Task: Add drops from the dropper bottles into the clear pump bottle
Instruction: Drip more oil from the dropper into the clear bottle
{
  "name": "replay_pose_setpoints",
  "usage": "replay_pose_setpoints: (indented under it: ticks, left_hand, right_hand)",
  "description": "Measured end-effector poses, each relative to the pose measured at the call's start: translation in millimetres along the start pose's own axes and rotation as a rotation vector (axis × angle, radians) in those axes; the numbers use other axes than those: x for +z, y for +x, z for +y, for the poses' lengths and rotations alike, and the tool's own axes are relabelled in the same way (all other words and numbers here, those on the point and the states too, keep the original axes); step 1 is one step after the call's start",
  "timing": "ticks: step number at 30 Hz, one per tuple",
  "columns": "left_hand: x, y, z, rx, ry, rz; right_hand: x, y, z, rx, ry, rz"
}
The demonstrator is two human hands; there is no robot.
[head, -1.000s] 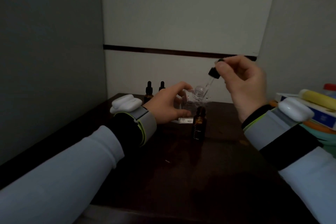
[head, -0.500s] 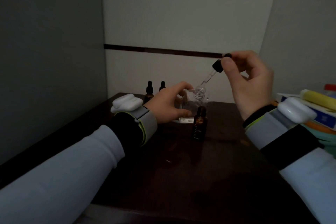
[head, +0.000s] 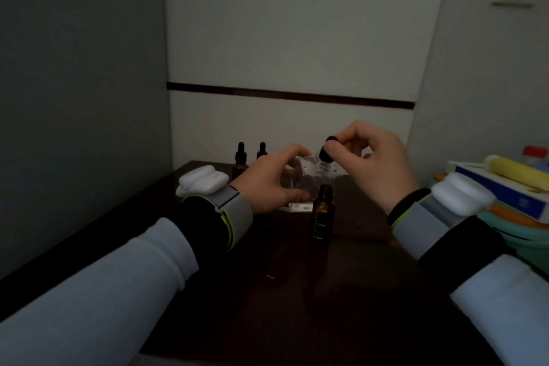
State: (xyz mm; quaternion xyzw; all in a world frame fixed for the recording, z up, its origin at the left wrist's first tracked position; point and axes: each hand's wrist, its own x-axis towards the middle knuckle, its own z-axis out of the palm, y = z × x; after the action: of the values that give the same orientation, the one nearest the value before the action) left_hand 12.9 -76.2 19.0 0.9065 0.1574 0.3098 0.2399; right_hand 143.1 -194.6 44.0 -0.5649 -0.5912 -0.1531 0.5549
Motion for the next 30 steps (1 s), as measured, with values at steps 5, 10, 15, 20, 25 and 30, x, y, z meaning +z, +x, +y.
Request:
replay_pose_setpoints:
  ticks: [5,10,15,20,25,30]
  left_hand:
    - [0.4,-1.2,0.2,0.013,0.0,0.002]
    - [0.3,-0.6,-0.8,0.007,0.003,0.001]
    - [1.0,-0.3,-1.0,0.019,0.005,0.007]
    - [0.6,0.2,-2.5,0.015,-0.009,-0.008]
    - [1.4,0.9,-3.4,0.022,-0.007,0.004]
    - [1.4,1.4,-4.1,0.019,-0.009,0.01]
  right_hand:
    - [0.5,0.5,0.9,0.002,0.024,0.004]
    - [3.2,-1.3,1.5,0.016,0.048,-0.019]
    - [1.5,-0.1,2.6,0.017,0.062,-0.018]
    - [3.6,-1.6,2.3,0.016,0.057,-0.033]
    - [3.1,-0.4,3.8,0.015,0.062,0.003]
    - [6.3,0.0,5.1,0.021,0.08,0.038]
